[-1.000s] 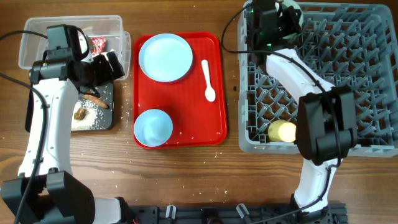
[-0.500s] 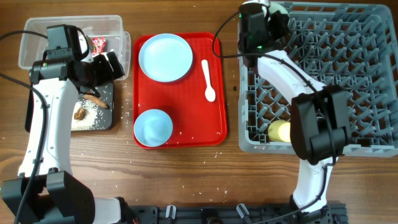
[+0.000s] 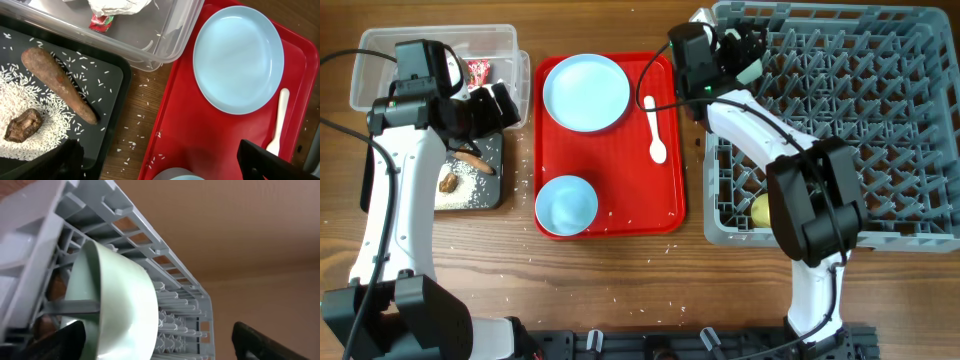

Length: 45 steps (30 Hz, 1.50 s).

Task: Sort waste into correct bins and load items into the dishwasher rack
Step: 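Grasp the pale-green bowl with the right gripper and carry it to the rack, then reach the right gripper back and grasp the light-blue bowl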

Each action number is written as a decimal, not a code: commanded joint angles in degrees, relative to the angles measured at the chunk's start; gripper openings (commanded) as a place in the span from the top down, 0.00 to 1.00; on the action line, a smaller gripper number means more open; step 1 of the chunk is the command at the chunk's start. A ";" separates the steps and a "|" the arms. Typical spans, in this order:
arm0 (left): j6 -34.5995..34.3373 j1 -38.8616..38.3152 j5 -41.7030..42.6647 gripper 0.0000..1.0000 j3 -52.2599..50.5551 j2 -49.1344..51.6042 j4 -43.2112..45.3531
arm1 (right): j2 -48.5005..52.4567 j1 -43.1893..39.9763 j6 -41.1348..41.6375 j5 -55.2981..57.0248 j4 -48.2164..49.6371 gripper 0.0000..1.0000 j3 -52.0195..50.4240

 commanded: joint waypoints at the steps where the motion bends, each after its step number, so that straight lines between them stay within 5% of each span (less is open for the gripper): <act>1: 0.13 0.07 0.09 0.00 0.76 -0.63 0.11 | -2.89 1.84 -0.07 -3.78 0.09 0.04 0.02; 9: 0.13 0.07 0.09 0.00 0.76 -0.63 0.11 | -8.66 8.35 19.93 -24.20 -7.23 0.00 0.02; 11: 0.13 0.07 0.09 0.00 0.74 -0.63 0.11 | -12.13 9.16 32.35 -41.70 -15.41 0.00 0.02; 13: 0.13 0.07 0.09 0.00 0.76 -0.63 0.11 | -14.78 9.14 35.47 -74.55 -24.33 0.00 0.02; 16: 0.13 0.07 0.09 0.00 0.76 -0.63 0.11 | -13.31 9.62 45.83 -95.06 -29.51 0.00 -0.04; 17: 0.13 0.07 0.09 0.00 0.76 -0.63 0.11 | -12.50 10.34 50.01 -94.99 -30.10 0.01 -0.59; 22: 0.13 0.07 0.09 0.00 0.76 -0.63 0.11 | -11.10 15.06 65.70 -79.95 -30.34 0.33 -5.35; 25: 0.13 0.07 0.09 0.00 0.76 -0.63 0.11 | -10.86 19.67 70.82 -70.03 -30.53 0.39 -7.78; 30: 0.13 0.07 0.09 0.00 0.76 -0.63 0.11 | -6.19 24.02 70.82 -68.96 -29.75 0.41 -7.82; 40: 0.13 0.07 0.09 0.00 0.76 -0.63 0.11 | -5.25 21.79 73.44 -69.92 -30.64 0.92 -7.61; 45: 0.13 0.07 0.09 0.00 0.76 -0.63 0.11 | -5.33 21.70 73.09 -70.20 -31.04 0.96 -7.39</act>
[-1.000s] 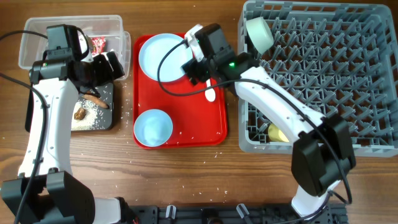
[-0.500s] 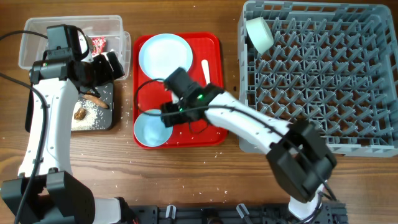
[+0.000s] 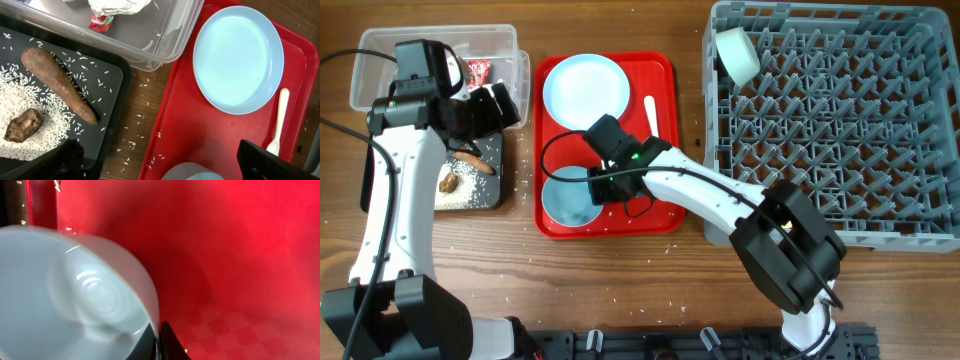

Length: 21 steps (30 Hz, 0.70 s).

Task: Sort waste into correct bins and load items into the dishwasher rack
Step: 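Reach the right gripper back and grasp the light-blue bowl, then place the light-blue bowl into the grey rack with the right gripper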

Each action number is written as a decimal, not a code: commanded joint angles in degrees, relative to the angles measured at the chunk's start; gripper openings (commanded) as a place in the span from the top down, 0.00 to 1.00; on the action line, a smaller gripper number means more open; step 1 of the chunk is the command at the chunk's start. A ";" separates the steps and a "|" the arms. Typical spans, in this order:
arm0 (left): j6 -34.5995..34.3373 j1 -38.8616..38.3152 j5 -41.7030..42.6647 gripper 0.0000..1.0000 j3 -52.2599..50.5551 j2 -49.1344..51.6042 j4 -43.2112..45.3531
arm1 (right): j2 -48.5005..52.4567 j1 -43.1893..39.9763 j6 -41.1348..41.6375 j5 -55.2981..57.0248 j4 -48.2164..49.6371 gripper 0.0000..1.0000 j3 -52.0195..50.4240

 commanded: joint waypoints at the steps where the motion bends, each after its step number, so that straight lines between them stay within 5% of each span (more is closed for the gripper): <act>1: 0.11 0.07 0.07 0.00 0.76 -0.63 0.11 | 0.04 -1.05 -1.57 -0.44 -1.51 0.96 1.14; 6: 0.11 0.07 0.07 0.00 0.76 -0.63 0.11 | -12.59 -10.62 -4.22 7.80 -9.16 0.96 6.12; 12: 0.11 0.07 0.07 0.00 0.76 -0.63 0.11 | -31.78 -22.21 -2.49 50.23 -22.67 0.96 6.12; 15: 0.11 0.07 0.07 0.00 0.76 -0.63 0.11 | -33.20 -22.34 -2.89 68.41 -26.08 0.96 5.84; 21: 0.11 0.07 0.07 0.00 0.76 -0.63 0.11 | -25.07 -22.34 -14.08 75.41 -24.28 0.96 4.59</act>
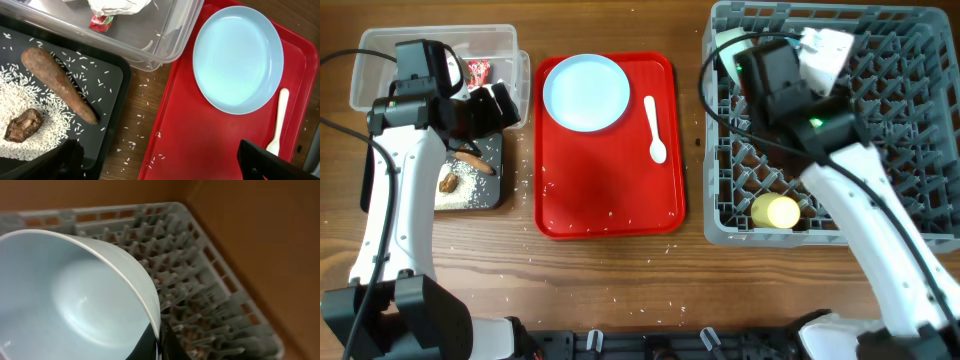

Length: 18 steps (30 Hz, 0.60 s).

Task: Sort waste into correct bins and load items into the dishwasher rack
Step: 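Place the light-blue bowl into the grey rack with the right gripper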

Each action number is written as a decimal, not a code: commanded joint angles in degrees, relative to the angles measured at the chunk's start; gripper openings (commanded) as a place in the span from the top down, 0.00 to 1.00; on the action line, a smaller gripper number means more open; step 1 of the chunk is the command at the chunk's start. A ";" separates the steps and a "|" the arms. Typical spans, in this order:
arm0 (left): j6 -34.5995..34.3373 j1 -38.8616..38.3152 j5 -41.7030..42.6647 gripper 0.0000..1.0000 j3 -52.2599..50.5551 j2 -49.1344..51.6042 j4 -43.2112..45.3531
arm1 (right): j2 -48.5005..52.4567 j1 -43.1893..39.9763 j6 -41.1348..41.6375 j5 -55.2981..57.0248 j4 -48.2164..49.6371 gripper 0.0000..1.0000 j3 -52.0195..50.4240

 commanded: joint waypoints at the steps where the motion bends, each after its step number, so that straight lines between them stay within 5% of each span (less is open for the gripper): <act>1: 0.13 0.07 0.09 0.00 0.76 -0.63 0.13 | 7.93 0.37 -10.62 12.24 1.53 0.96 -0.83; 6: 0.13 0.07 0.09 0.00 0.76 -0.63 0.13 | 16.90 1.05 -27.98 17.07 5.38 0.96 -0.83; 18: 0.13 0.07 0.09 0.00 0.76 -0.63 0.15 | 20.76 4.85 -31.08 19.93 8.11 0.96 -0.83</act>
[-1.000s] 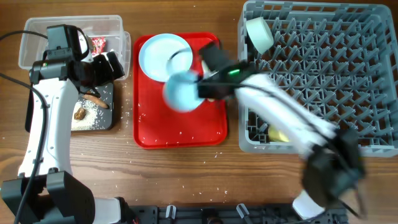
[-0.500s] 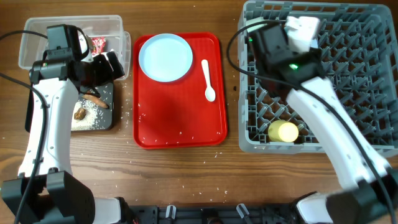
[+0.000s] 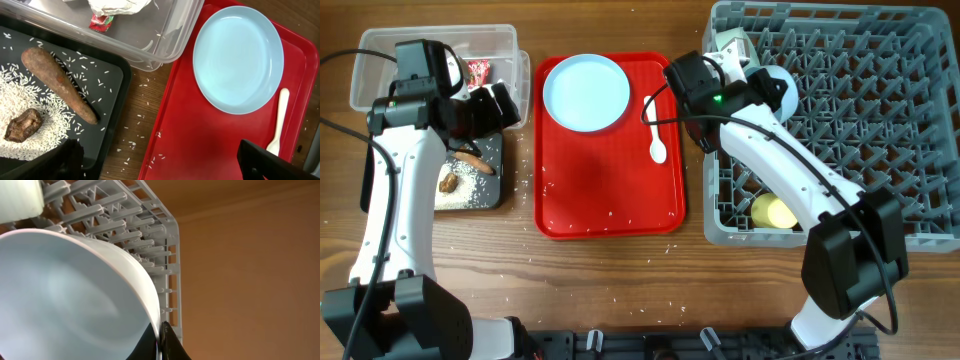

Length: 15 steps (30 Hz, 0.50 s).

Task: Sort waste into correct bins and load items into the dishwasher rack
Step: 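Place the light-blue bowl into the grey rack with the right gripper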

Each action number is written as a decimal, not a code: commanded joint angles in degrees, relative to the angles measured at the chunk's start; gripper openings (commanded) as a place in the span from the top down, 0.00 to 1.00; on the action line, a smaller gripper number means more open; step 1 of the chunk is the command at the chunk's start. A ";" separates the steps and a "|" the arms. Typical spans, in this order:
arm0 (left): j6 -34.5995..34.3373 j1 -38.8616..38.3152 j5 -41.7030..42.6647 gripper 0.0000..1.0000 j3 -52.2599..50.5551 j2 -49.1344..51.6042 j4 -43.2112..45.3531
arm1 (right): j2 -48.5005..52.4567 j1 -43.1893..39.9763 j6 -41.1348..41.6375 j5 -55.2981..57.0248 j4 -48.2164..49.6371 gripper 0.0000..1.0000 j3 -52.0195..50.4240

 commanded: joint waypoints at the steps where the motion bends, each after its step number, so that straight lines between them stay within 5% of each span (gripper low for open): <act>1: 0.13 0.07 0.09 0.00 0.76 -0.63 0.11 | 0.92 -0.20 -0.76 5.22 0.20 0.96 -0.07; 15: 0.13 0.07 0.09 0.00 0.76 -0.63 0.11 | 5.75 0.96 -1.88 -0.26 -4.11 0.96 -0.11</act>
